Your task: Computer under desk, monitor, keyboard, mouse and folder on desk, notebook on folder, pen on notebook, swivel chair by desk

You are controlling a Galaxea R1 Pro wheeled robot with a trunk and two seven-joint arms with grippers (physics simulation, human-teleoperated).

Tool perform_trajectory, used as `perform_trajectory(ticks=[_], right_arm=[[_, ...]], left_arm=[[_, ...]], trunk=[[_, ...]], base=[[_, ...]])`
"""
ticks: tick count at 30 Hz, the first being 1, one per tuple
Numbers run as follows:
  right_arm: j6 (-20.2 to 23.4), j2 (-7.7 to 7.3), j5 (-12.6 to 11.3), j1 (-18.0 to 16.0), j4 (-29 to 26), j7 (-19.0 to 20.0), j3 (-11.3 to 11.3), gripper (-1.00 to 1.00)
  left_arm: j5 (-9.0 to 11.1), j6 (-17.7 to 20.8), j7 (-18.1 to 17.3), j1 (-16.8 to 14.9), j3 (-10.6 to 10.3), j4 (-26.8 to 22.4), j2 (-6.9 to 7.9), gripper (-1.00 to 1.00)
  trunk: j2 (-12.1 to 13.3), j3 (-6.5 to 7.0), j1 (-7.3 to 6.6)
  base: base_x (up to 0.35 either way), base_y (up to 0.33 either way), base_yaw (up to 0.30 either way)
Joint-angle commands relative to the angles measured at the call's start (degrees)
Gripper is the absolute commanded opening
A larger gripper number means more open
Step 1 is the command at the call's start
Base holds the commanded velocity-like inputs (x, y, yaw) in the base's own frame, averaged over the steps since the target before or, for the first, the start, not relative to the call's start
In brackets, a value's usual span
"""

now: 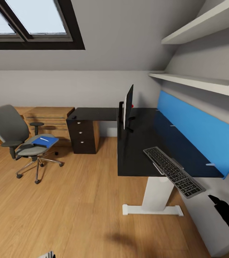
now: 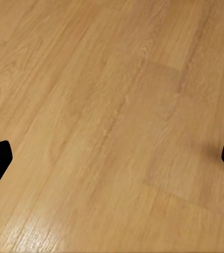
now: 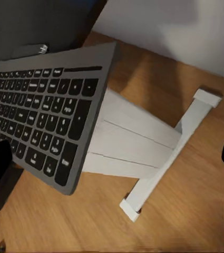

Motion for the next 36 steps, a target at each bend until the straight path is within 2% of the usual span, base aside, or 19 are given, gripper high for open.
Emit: perform_trajectory(ticks=[1,6,14,16,17,22,23,28,36], right_arm=[[0.2,0.00,-1.5,0.0,0.2,-0.5,-0.2,1.00],[0.0,0.23,-4.6,0.0,1.0,-0.3,-0.7,1.00],[-0.1,0.46,-5.6,0.0,1.3,-0.1,-0.9,1.00],[-0.2,0.72,-6.7,0.0,1.4,0.9,-0.9,1.00],[-0.2,0.94,-9.4,0.0,1.4,4.2,-0.9,1.00],[0.1,0.95,-11.9,0.0,1.9,10.4,-0.8,1.00],[0.7,0.81,-12.7,0.0,3.0,13.9,-0.8,1.00],[2.3,0.69,-13.3,0.0,5.1,17.1,-0.9,1.00],[2.8,0.04,-13.4,0.0,5.6,18.4,-1.0,1.00]], left_arm=[[0.5,0.2,0.1,0.0,0.0,-0.1,-0.04,1.00],[0.5,0.2,0.2,0.0,-0.1,-0.2,-0.07,1.00],[0.5,0.2,0.2,0.0,-0.1,-0.1,-0.08,1.00],[0.5,0.2,0.1,0.0,-0.2,-0.1,-0.08,1.00],[0.4,0.2,0.1,0.0,-0.2,-0.1,-0.08,1.00],[0.4,0.2,0.0,0.0,-0.3,0.0,-0.08,1.00],[0.4,0.2,-0.1,0.0,-0.3,0.0,-0.08,1.00],[0.4,0.2,-0.1,0.0,-0.3,0.0,-0.08,1.00],[0.3,0.2,-0.1,0.0,-0.3,0.0,-0.08,1.00]], trunk=[[-0.5,-0.23,0.23],[-2.5,-1.13,1.33],[-5.7,-2.57,3.09],[-6.5,-2.93,3.53],[-6.9,-3.11,3.75],[-8.9,-4.00,4.84],[-9.3,-4.18,5.06],[-11.3,-5.08,6.16],[-14.5,-6.52,7.92]], base=[[0.000,0.000,0.000],[0.000,0.000,0.000],[0.000,0.000,0.000],[0.000,0.000,0.000],[0.000,0.000,0.000],[0.000,0.000,0.000],[0.000,0.000,0.000],[0.000,0.000,0.000],[0.000,0.000,0.000]])
